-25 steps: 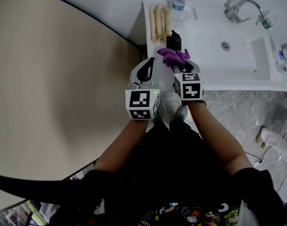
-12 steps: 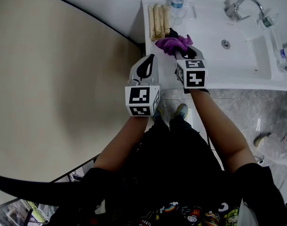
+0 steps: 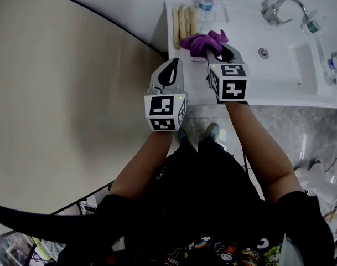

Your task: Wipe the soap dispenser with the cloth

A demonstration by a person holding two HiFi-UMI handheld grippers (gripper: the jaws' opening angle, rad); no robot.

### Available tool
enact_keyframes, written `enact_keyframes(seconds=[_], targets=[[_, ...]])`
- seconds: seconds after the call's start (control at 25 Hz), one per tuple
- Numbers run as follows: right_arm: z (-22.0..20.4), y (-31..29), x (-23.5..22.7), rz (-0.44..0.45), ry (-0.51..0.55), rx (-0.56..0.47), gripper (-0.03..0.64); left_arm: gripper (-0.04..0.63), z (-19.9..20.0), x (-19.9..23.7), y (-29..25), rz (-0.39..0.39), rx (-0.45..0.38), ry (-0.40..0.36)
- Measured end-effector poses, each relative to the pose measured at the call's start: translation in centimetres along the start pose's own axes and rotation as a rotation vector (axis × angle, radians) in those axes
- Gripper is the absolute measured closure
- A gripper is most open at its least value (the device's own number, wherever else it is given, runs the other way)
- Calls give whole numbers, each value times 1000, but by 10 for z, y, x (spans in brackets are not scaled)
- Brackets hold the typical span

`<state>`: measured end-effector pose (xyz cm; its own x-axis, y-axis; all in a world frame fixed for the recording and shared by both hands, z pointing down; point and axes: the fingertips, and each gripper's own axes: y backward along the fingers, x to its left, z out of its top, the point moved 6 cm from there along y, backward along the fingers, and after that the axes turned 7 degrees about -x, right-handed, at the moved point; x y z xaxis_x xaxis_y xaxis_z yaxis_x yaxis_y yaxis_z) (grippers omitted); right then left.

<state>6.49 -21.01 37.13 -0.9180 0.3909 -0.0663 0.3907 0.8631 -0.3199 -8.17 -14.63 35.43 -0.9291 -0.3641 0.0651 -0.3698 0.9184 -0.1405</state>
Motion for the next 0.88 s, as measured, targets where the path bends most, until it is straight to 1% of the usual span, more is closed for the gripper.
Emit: enact_keyframes(seconds=[0.2,0.32,0.56,0.88], targets=[[18,-8,-5,8,4,-52,508,594,3,-5,2,10,8,-10],[22,-22,-7,13,5,-67,508,594,3,-4,0,15,10,-11],[-2,-36,4,50,17,-23,508,594,-4,-3,3,25,29,-7],[-14,-27,8,75,8,-4,514,594,-8,-3,1,18,42,-7]])
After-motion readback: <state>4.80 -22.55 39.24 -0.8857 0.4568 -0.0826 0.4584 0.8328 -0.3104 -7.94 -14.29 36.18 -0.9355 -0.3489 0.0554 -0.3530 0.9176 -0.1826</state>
